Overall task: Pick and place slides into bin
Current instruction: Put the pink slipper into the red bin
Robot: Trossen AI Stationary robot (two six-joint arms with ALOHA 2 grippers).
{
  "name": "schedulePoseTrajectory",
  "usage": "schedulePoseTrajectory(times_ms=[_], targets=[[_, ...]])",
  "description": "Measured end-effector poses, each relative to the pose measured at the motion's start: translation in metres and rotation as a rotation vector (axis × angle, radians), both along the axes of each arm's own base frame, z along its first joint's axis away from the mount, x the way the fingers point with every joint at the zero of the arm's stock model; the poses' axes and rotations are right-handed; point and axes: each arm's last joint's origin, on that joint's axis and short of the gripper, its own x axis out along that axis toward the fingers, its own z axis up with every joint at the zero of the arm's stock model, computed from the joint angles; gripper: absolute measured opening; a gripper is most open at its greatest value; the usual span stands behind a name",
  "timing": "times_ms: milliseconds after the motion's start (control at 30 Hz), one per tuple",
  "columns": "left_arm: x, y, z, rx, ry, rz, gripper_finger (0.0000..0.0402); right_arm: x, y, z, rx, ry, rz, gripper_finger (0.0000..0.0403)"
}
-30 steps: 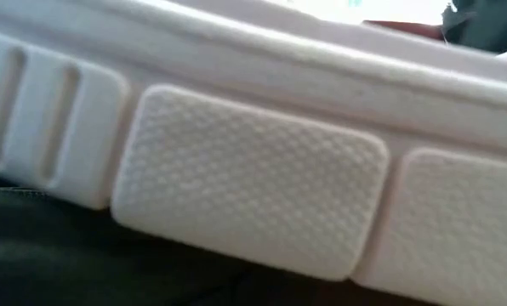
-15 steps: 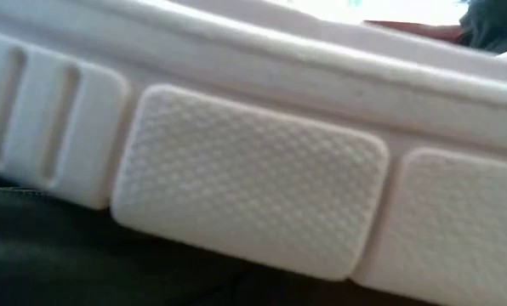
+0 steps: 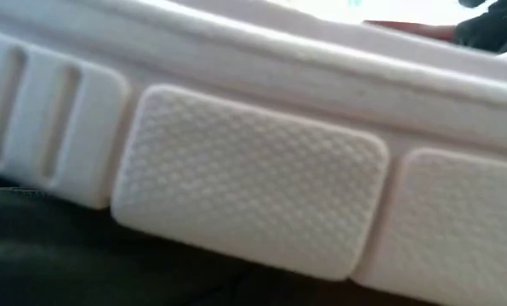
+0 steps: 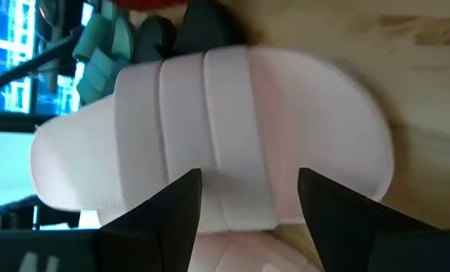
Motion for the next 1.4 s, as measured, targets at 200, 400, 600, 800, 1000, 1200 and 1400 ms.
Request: schedulePoseTrajectory(times_ms=[200,400,600,800,1000,1200,1400], targets=[[0.0,0.0,0.0,0.0,0.0,0.0,0.0046,0.003,-0.003,-0.001,0.014,0.007,0.042,0.0211],[0.0,0.0,0.0,0.002,0.0,-0.002,0.0046,0.013,-0.007,0.004,0.033,-0.027,0.096,0.0211],[0.0,0.0,0.0,0.002,0.0,-0.002,0.0046,0.016,-0.006,0.006,0.056,-0.039,0.13,0.0211],[0.0,0.0,0.0,0.002,-0.001,-0.001,0.0046,0.02,-0.004,0.013,0.037,-0.115,0.154,0.0211],[0.0,0.0,0.0,0.002,-0.001,-0.001,0.0046,0.021,-0.004,0.015,0.018,-0.141,0.154,0.0197],[0.0,0.0,0.0,0.002,-0.001,-0.001,0.0046,0.023,-0.002,0.02,0.019,-0.201,0.171,0.0166],[0.0,0.0,0.0,0.002,-0.001,-0.001,0.0046,0.024,-0.001,0.023,0.022,-0.224,0.175,0.0131]])
